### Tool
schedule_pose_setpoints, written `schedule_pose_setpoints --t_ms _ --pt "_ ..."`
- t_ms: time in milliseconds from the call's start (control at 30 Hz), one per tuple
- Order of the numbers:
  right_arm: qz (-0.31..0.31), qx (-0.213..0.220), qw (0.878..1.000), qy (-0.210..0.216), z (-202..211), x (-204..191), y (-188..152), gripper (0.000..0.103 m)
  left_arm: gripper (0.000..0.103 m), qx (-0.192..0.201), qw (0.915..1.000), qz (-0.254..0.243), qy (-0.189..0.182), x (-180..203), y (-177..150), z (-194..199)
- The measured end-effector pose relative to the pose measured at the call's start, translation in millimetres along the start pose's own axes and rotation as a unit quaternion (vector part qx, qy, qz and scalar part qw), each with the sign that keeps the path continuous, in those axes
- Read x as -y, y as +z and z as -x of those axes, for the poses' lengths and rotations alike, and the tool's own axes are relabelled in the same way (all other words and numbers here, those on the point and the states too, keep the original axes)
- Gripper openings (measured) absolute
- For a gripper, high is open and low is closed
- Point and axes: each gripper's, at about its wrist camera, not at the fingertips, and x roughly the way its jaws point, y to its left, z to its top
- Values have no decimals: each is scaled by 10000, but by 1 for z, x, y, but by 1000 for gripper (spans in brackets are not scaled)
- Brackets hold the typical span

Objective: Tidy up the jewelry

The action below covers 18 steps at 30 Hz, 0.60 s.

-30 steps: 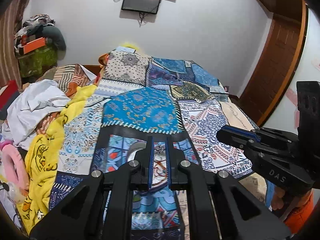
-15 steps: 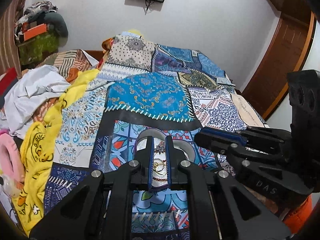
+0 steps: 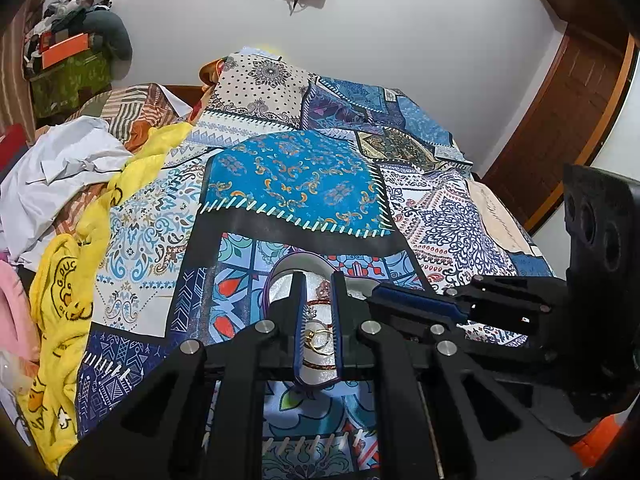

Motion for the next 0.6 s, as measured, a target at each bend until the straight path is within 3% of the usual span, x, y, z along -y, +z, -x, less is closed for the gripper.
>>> schedule_pose_setpoints --t_ms 67,200,333,600 --pt "-6 -54 10000 -53 -1 -1 0 11 9 26 10000 -4 24 0 1 3" --pt "-50 -27 9998 -170 4 0 0 25 10 125 9998 -68 155 3 3 13" --pt "-56 161 9996 -222 21 -1 3 25 12 294 9991 -156 243 9 6 29" --pt "-230 1130 9920 -510 95 -3 11 25 16 968 9934 -420 444 37 14 85"
